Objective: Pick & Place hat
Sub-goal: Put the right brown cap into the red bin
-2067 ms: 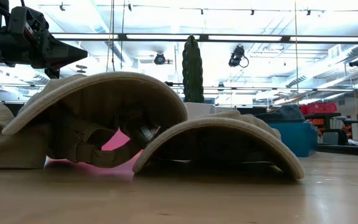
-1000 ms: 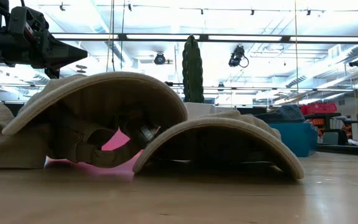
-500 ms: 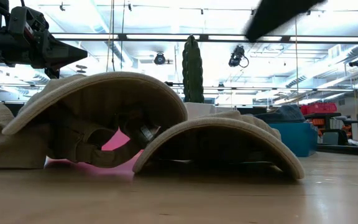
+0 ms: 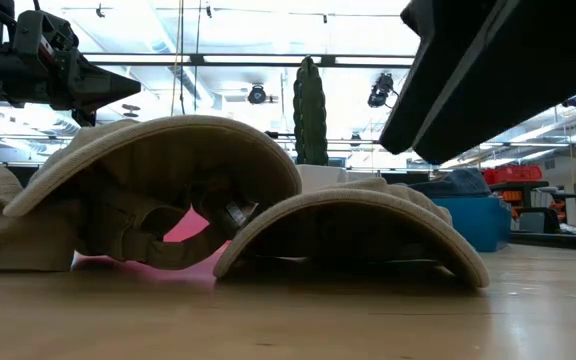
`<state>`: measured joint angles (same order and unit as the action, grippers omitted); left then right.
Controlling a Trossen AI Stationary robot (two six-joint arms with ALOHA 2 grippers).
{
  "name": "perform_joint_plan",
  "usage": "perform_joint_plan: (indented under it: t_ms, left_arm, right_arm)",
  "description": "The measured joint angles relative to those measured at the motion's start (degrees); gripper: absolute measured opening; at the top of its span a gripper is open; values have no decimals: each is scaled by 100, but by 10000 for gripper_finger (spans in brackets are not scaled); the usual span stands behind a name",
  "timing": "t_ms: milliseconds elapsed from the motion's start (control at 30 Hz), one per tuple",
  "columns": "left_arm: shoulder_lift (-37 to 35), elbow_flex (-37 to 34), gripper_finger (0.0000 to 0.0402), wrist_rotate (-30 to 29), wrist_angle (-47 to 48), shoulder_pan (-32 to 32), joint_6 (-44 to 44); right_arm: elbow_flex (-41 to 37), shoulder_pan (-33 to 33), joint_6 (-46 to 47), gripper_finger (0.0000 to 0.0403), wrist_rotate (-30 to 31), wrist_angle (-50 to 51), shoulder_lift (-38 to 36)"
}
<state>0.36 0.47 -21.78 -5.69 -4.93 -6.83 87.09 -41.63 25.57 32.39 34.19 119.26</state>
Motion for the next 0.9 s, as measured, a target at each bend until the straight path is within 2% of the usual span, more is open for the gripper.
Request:
perform_joint_plan:
  t_ms: [200,467,667,900]
  left_arm:
    - [0,0,5,0,0,-2,-1]
    - [0,0,5,1,12,-2,-1]
    - [0,0,5,0,18,-2,-1]
    - [-2,0,5,-1,7,-2,-1]
  right_arm:
    - [-9,-99,-765,192,255,-520,82]
    - [-2,-98,-1085,192,380,-713,571]
    - [96,-173,-1471,192,1303,-770,976]
    - [118,-347,-2303,192,2529,-1047,997]
